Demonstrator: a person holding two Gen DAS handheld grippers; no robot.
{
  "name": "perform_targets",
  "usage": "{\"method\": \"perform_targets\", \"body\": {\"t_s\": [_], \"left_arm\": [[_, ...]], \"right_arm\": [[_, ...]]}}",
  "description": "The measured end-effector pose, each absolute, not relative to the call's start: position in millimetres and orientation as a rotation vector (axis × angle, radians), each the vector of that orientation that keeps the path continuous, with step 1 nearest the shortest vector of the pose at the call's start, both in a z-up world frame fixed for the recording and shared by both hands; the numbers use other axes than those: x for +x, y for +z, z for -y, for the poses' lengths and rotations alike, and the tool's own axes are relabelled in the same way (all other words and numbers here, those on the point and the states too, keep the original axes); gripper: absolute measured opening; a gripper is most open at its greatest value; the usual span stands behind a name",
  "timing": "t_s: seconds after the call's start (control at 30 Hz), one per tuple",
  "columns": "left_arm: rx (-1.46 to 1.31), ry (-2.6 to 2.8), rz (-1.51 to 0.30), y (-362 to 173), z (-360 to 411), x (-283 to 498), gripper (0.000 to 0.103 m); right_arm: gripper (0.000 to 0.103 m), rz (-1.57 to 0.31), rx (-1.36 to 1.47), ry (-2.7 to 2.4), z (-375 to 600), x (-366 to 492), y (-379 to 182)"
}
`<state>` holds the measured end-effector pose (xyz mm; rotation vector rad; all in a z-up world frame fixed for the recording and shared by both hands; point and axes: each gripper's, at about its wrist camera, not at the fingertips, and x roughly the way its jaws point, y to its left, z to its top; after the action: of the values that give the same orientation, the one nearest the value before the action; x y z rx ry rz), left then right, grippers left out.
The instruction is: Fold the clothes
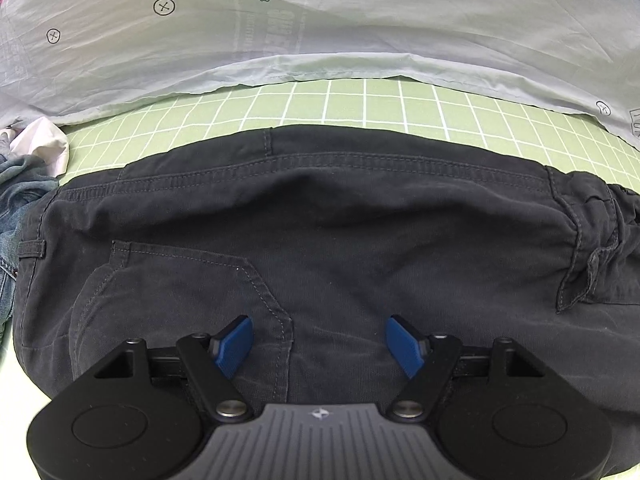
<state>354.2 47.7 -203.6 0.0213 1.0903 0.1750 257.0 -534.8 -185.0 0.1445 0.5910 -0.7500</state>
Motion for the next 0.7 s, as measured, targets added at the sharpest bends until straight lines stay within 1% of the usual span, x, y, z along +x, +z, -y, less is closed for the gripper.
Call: {"method": "perform_targets", "body": {"t_s": [0.07, 0.13, 0.17, 0.2, 0.27, 0.37, 0.47, 0.53, 0.57, 0.6, 0.63, 0.67, 0.7], "left_arm": [[0.028, 0.183, -1.089, -204, -45, 355, 0.075], [0.022, 0.189, -1.089, -205, -45, 355, 0.075], [0.018, 0.190, -1.088, -205, -45, 355, 0.075], [0.012, 0.190, -1.087, -205, -46, 354, 0.075], [0.005, 0.186, -1.085, -204, -47, 352, 0.075], [-0.001, 0.177, -1.074, -199, -48, 346, 0.075], [-0.019, 0.169, -1.057, -193, -51, 335, 0.075], [-0.036, 0.166, -1.044, -189, -55, 325, 0.075], [-0.045, 0.166, -1.036, -186, -58, 320, 0.075], [-0.054, 0.166, -1.030, -185, -60, 316, 0.075], [-0.065, 0.168, -1.026, -182, -63, 310, 0.075], [-0.064, 0.167, -1.023, -179, -64, 304, 0.075], [-0.063, 0.166, -1.020, -177, -65, 299, 0.075]], "right_arm": [[0.052, -0.601, 0.207, -0.774, 541, 241, -196], [0.040, -0.605, 0.249, -0.762, 547, 232, -205], [0.010, -0.603, 0.256, -0.744, 549, 230, -207], [0.000, -0.601, 0.264, -0.730, 550, 228, -206], [0.000, -0.595, 0.275, -0.708, 553, 224, -203], [0.000, -0.573, 0.191, -0.846, 560, 216, -195], [0.000, -0.608, 0.406, -0.854, 591, 200, -203], [0.004, -0.598, 0.462, -0.768, 586, 193, -204], [0.011, -0.593, 0.460, -0.731, 576, 191, -204], [0.027, -0.595, 0.466, -0.676, 561, 190, -205], [0.040, -0.601, 0.494, -0.623, 546, 189, -208], [0.060, -0.608, 0.539, -0.582, 531, 187, -212], [0.068, -0.615, 0.586, -0.539, 516, 185, -217]]}}
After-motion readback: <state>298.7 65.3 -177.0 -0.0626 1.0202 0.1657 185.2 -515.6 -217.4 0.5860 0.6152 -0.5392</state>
